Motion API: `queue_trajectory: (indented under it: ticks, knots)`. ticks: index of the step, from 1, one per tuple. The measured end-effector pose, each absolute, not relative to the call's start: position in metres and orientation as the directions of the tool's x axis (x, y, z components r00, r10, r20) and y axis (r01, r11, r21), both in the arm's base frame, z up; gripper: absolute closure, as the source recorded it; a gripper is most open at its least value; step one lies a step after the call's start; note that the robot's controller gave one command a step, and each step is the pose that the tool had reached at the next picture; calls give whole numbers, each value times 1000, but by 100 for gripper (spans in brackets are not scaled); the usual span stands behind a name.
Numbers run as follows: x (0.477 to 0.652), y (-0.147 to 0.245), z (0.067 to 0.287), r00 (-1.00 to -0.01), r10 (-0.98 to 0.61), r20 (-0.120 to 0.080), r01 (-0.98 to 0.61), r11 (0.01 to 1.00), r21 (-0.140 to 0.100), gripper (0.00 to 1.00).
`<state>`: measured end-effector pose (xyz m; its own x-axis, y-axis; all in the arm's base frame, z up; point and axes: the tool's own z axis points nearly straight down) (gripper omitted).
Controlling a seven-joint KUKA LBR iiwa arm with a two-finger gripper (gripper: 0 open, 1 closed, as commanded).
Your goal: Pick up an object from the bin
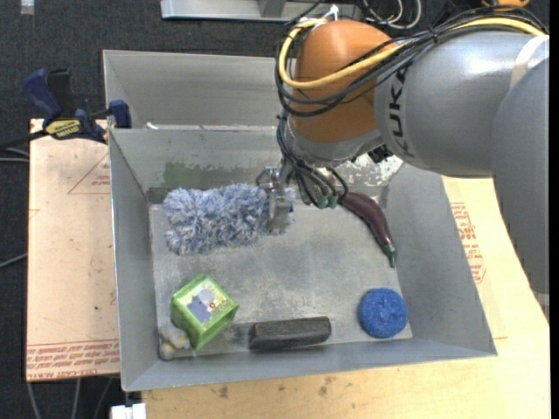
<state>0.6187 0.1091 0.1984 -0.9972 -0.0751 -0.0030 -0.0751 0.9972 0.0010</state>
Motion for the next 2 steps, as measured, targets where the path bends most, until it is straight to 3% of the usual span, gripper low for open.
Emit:
queue_trajectory:
  ticks: [1,2]
  knots:
    - [619,109,198,-997,-75,-3,-75,997,1,100]
    - [614,110,244,-996,-89,5,-89,996,0,100]
